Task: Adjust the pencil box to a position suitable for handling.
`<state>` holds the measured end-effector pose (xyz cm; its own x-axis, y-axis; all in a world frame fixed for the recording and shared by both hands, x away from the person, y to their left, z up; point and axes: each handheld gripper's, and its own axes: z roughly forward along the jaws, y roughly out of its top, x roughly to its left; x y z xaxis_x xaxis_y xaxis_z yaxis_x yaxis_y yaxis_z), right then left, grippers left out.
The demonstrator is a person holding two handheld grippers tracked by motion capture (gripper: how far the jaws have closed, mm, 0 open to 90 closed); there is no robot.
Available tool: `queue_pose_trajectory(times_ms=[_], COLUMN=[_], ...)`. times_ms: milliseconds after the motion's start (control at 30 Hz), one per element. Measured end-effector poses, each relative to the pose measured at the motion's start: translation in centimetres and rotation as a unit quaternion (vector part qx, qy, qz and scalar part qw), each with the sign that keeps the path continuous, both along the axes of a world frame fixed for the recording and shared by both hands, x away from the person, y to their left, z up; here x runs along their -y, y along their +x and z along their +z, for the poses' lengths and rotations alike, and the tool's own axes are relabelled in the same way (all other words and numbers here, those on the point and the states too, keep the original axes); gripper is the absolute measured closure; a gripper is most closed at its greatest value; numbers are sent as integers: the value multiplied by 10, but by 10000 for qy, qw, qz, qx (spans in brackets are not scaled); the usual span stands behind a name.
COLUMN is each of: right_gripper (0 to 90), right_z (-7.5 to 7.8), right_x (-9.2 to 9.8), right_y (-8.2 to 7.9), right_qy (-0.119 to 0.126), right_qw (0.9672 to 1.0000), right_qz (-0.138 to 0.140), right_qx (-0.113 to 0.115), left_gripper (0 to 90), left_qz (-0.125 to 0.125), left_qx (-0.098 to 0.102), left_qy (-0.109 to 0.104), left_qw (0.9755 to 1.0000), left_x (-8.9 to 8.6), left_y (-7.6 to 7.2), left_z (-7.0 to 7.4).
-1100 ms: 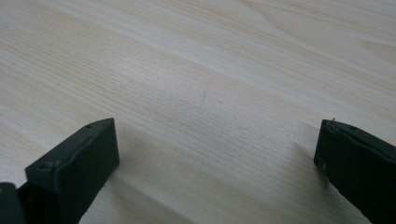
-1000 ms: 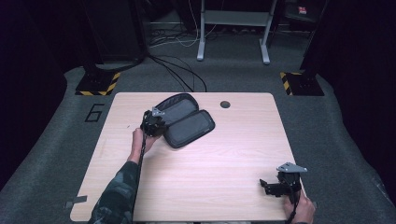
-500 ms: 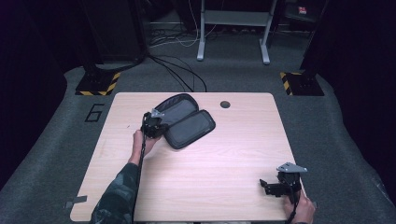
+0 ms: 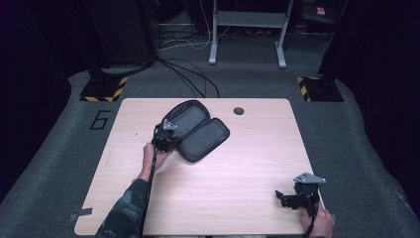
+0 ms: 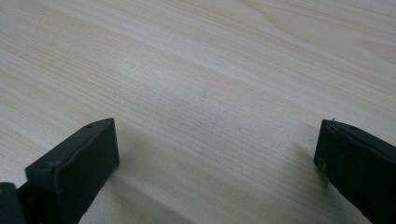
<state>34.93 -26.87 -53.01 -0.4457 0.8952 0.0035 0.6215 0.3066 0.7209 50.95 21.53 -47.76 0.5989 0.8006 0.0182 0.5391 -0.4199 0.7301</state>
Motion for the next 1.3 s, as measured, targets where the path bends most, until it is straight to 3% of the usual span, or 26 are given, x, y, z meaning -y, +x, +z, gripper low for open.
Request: queue_pose_trajectory(times_ms=[100, 233, 733, 967, 1100, 1167, 1300], right_gripper=[0, 0, 0, 0, 0, 0, 0], right_z=[0, 0, 0, 0, 0, 0, 0], right_x=[0, 0, 0, 0, 0, 0, 0], right_y=[0, 0, 0, 0, 0, 0, 0], right_qy=[1, 1, 2, 1, 0, -2, 0], right_qw=[10000, 10000, 10000, 10000, 10000, 10000, 10000], right_qz=[-1, 0, 0, 0, 1, 3, 2], right_qx=[-2, 1, 2, 3, 2, 4, 2], left_gripper=[867, 869, 870, 868, 864, 861, 720], left_qz=[-23, -127, -291, -333, -508, -510, -541], left_qx=[-11, 77, 82, 116, 54, 131, 169], left_qy=[-100, -65, -124, -309, -337, -392, -410], left_qw=[9999, 9999, 9995, 9989, 9981, 9978, 9975], left_x=[2, 8, 26, 36, 41, 41, 35], left_y=[-3, -11, -39, -52, -58, -59, -60], left_z=[3, 2, 1, 0, 1, 2, 8])
